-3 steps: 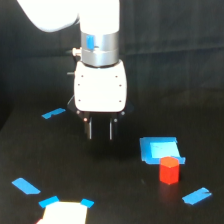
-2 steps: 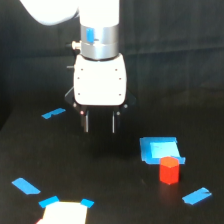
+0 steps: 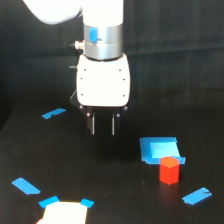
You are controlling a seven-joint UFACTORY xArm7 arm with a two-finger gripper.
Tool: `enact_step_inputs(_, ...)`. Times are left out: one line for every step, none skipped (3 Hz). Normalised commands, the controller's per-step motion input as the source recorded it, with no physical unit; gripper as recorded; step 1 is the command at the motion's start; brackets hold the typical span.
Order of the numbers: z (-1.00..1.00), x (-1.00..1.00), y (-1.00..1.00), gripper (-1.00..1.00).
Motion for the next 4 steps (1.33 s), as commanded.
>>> enact_step_inputs(1.00, 0.00, 1.00, 1.00)
enact_step_inputs(0.30, -0.13, -0.81, -0.83)
enact_step_inputs(0.91, 0.16, 0.07, 0.14)
enact_step_inputs(1.00, -0.79, 0.79, -1.00)
